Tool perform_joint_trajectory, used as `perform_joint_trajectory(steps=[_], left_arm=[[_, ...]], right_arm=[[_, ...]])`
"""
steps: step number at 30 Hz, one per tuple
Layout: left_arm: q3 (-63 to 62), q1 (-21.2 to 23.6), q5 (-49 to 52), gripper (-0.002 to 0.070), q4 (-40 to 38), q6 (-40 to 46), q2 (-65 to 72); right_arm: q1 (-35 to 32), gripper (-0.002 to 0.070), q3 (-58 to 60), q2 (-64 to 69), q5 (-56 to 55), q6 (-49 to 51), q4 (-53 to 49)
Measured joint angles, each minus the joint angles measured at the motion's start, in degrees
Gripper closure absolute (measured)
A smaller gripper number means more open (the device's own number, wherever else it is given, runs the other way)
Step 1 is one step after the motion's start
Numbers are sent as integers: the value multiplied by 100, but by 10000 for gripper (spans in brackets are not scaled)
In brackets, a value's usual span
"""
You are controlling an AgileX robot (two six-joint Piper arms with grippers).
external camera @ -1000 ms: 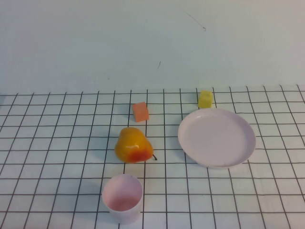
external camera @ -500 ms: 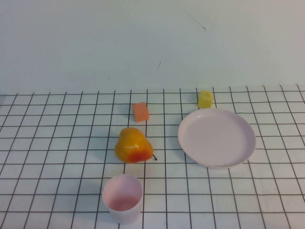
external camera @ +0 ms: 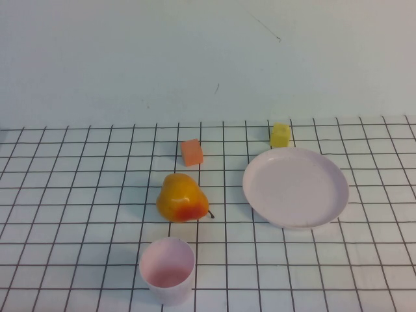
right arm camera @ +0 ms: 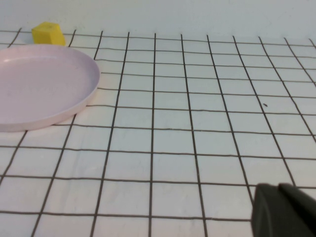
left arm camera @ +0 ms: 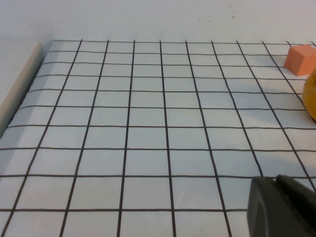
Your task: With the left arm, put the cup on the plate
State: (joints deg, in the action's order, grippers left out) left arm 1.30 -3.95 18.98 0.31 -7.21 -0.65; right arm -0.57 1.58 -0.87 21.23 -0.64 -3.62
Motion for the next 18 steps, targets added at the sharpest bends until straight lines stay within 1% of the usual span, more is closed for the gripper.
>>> perform_joint_trajectory(steps=[3, 6, 15, 18], left_arm=[[0, 0, -127, 677, 35, 0, 0], [33, 0, -535, 677, 57, 44, 0], [33, 0, -3194, 677, 93, 262, 0], [33, 0, -3935, 677, 103, 273, 0]], right_arm=[[0, 678, 0, 0, 0, 0, 0], [0, 678, 0, 0, 0, 0, 0], [0, 678, 0, 0, 0, 0, 0], [0, 678, 0, 0, 0, 0, 0]])
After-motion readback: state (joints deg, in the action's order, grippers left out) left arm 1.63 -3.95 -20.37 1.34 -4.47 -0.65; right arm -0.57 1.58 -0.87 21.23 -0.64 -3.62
